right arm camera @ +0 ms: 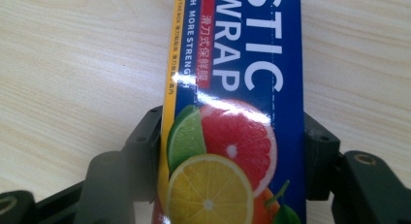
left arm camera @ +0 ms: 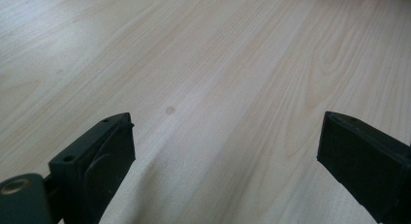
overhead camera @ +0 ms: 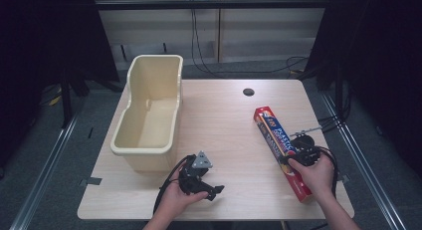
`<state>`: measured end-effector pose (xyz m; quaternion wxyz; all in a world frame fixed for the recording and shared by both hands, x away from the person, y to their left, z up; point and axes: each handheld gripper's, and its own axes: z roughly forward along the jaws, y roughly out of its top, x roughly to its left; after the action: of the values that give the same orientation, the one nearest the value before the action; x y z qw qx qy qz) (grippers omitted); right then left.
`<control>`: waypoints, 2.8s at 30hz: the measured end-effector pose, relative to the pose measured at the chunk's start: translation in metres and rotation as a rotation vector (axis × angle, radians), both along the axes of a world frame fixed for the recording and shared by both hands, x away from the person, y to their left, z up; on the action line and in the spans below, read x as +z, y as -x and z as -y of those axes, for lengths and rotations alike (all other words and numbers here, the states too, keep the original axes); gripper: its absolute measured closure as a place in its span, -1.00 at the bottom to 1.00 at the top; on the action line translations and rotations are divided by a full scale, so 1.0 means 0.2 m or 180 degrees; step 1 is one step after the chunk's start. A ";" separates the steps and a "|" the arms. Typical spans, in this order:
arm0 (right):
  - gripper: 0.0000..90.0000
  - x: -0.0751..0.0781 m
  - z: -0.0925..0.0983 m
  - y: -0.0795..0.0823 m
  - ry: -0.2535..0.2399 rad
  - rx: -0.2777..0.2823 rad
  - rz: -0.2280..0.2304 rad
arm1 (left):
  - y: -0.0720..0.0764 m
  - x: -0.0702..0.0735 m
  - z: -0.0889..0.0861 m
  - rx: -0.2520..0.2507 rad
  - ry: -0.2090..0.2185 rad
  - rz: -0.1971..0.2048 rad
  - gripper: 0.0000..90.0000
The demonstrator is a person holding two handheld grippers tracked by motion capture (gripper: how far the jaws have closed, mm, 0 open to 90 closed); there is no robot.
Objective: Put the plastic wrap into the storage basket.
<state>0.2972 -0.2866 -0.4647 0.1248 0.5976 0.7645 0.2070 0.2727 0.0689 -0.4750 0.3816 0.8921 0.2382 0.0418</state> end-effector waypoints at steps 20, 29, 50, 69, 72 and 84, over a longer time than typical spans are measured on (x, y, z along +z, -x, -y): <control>-0.06 0.11 -0.01 0.06 -0.0138 0.0492 0.0217 | -0.01 0.10 0.04 -0.0080 0.0125 -0.0025 -0.92; -0.07 0.12 0.00 0.07 -0.0232 0.0791 0.0227 | -0.09 0.22 0.11 -0.0282 0.0161 -0.0070 -0.94; -0.07 0.19 -0.05 0.07 -0.0425 0.1625 0.0180 | -0.29 0.46 0.26 -0.0547 -0.0032 0.0121 -0.92; -0.06 0.21 -0.11 0.03 -0.0365 0.2218 0.0137 | -0.40 0.52 0.44 -0.0991 -0.0256 0.0169 -0.90; -0.07 0.21 -0.13 0.03 -0.0357 0.2322 0.0172 | -0.41 0.52 0.47 -0.1088 -0.0347 0.0209 -0.92; -0.07 0.23 -0.16 0.02 -0.0253 0.2588 0.0250 | -0.44 0.49 0.55 -0.1378 -0.0475 0.0118 -0.87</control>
<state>0.2927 -0.2551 -0.4185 0.0387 0.2427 0.9245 0.2915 0.3606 -0.0405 -0.3778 0.3190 0.9473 0.0304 -0.0071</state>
